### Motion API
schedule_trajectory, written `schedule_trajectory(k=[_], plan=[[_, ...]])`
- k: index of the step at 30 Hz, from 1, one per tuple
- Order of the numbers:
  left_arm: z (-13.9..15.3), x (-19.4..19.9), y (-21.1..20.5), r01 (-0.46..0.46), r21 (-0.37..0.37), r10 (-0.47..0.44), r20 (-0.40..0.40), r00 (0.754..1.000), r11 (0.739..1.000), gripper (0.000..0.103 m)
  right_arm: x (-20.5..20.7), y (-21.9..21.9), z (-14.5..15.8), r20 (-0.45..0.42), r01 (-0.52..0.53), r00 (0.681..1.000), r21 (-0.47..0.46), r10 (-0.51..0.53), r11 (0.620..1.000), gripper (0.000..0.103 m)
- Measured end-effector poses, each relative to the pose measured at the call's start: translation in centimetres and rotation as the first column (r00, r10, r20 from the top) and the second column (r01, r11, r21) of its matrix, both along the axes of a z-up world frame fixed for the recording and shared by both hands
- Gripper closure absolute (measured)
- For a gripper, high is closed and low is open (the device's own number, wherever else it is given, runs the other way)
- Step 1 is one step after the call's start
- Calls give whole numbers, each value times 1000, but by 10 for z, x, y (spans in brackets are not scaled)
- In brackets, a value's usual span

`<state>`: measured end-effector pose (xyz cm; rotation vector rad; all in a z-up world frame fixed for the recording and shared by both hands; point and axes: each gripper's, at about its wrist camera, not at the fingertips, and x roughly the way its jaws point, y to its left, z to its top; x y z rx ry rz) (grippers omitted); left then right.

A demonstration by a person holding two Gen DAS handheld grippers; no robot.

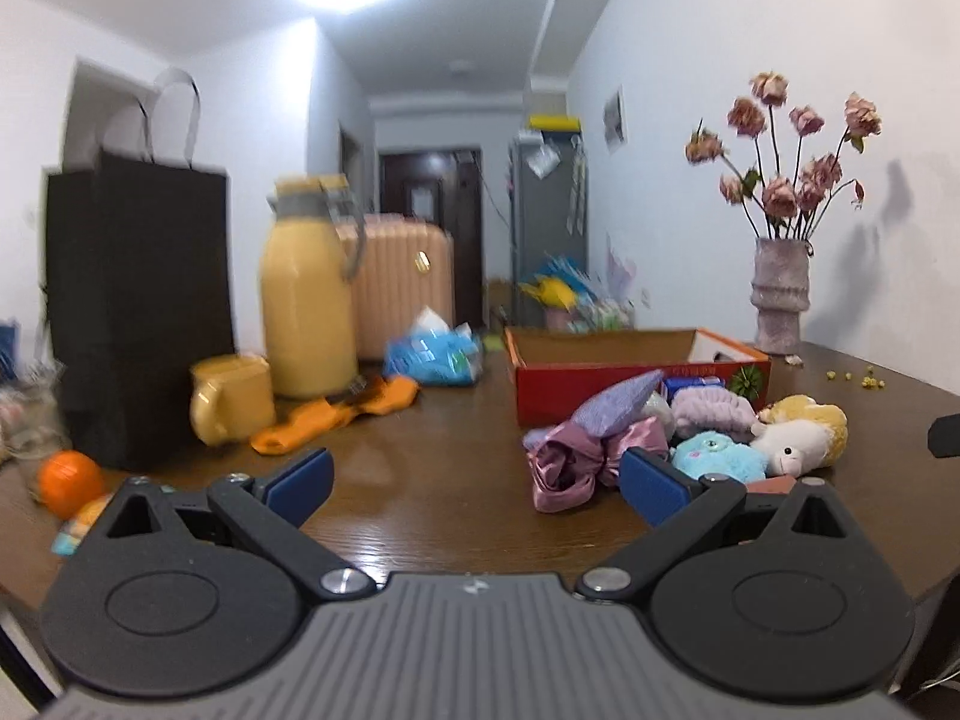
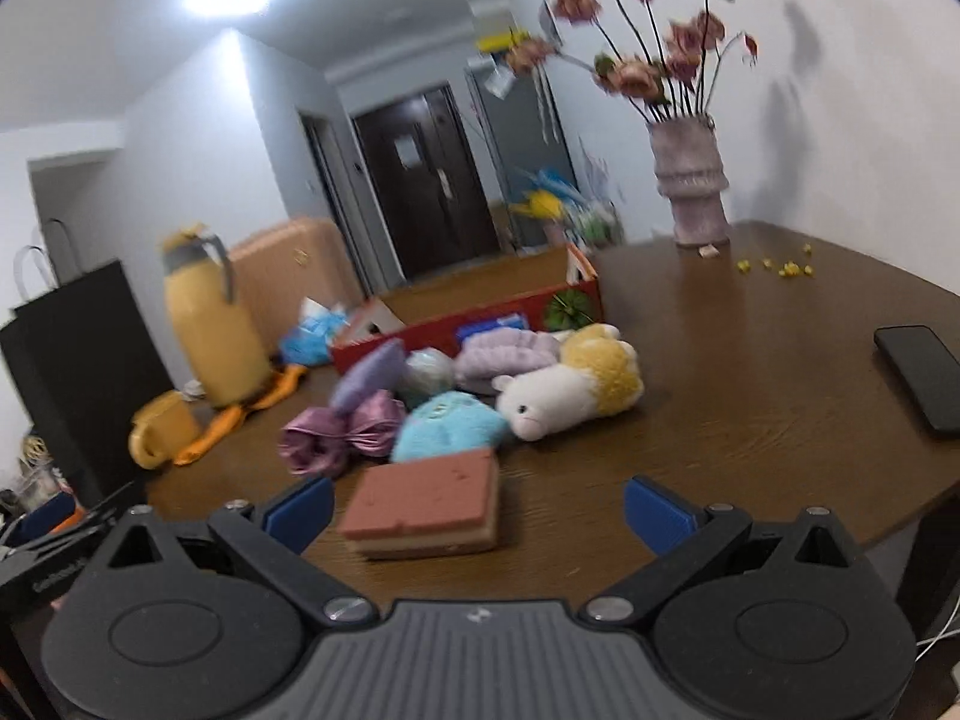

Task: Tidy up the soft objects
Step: 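Reach both grippers to the purple cloth bag and close them on it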

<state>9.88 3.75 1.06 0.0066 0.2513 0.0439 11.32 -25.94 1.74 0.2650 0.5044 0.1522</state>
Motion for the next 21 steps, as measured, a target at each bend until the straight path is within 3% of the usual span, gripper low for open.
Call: schedule_trajectory(k=[3,6,8,11,18,20,21], plan=[[0,34,19,30,-62,-33,-52,998,998,0,31,10,11,24,-31,999,-114,34,993,0],[1,72,29,64,-74,-73,-115,991,995,0,63,21,11,87,-176,977,-186,195,967,0],[5,98,36,78,-102,-89,-114,989,992,0,92,28,10,63,-236,967,-148,247,960,0],[10,138,40,55,-73,-64,-126,990,996,0,138,44,11,-4,-278,961,-34,278,960,0],[5,187,60,15,-162,-45,-188,981,987,0,226,102,-11,-65,-224,971,83,230,971,27],[2,190,61,15,-161,-48,-201,978,987,0,244,106,-21,-86,-180,978,102,189,978,38],[0,190,62,21,-159,-54,-203,978,987,0,253,109,-27,-100,-171,978,115,182,979,51]])
